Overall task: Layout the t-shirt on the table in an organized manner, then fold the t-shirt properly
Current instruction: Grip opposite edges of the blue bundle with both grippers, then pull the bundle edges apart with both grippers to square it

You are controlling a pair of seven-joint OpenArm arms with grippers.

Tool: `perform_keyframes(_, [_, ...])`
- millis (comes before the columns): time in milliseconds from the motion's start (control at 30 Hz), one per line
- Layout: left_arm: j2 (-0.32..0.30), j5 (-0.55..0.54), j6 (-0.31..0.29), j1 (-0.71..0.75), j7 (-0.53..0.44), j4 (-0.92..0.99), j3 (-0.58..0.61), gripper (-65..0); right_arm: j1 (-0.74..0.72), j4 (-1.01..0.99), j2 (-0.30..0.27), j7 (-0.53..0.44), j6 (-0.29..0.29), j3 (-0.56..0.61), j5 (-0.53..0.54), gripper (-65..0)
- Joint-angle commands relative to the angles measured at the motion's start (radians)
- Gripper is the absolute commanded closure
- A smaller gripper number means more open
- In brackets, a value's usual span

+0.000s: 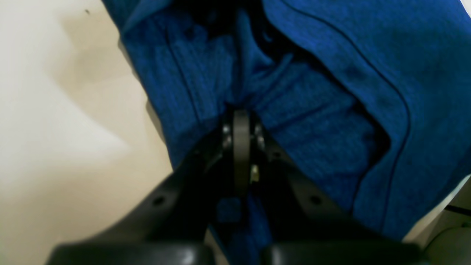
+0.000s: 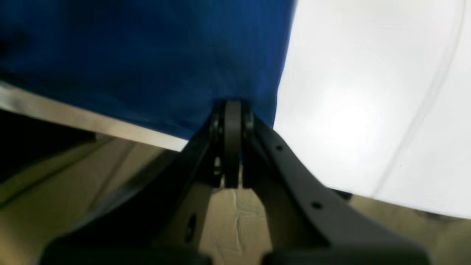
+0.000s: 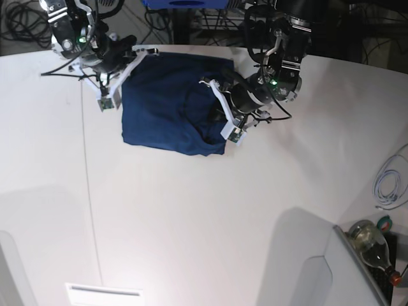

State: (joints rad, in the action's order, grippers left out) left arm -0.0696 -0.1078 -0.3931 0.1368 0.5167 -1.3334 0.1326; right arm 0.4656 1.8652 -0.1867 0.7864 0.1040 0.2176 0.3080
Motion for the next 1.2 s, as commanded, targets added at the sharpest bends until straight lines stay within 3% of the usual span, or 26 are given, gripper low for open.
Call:
perform_keyframes(0, [-0.005, 0.029, 0.015, 0.002, 0.033, -0.005, -0.001, 0.0, 0.012, 0.064, -0.015, -0.009, 0.0, -0.008, 0.004, 0.0])
perform_keyframes(167, [-0.005, 0.026, 0.015, 0.002, 0.033, -0.007, -0.001, 0.0, -0.063, 0.118, 0.006, 0.04, -0.003, 0.061, 0.007, 0.0])
perform_keyframes(333, [-0.005, 0.024, 0.015, 0.004, 0.033, -0.007, -0.001, 0.0, -0.15, -0.101, 0.039, 0.038, -0.005, 0.121, 0.007, -0.2])
perform_keyframes(500, [-0.005, 0.024, 0.015, 0.004, 0.033, -0.001, -0.009, 0.0, -0.14, -0.209, 0.037, -0.015, -0.007, 0.124, 0.007, -0.2])
perform_keyframes(767, [-0.003, 0.023, 0.015, 0.016, 0.033, -0.067, -0.012, 0.0, -0.104, -0.029, 0.034, -0.017, -0.007, 0.119, 0.004, 0.0])
perform_keyframes(967, [-0.011, 0.021, 0.015, 0.065, 0.041, -0.232, -0.017, 0.0, -0.112, -0.02, 0.023, -0.017, -0.002, 0.119, 0.006, 0.0])
perform_keyframes(1167, [-0.002, 0.021, 0.015, 0.142, 0.041, -0.364, -0.098, 0.0, -0.126, -0.023, 0.023, -0.017, -0.002, 0.119, 0.006, -0.2])
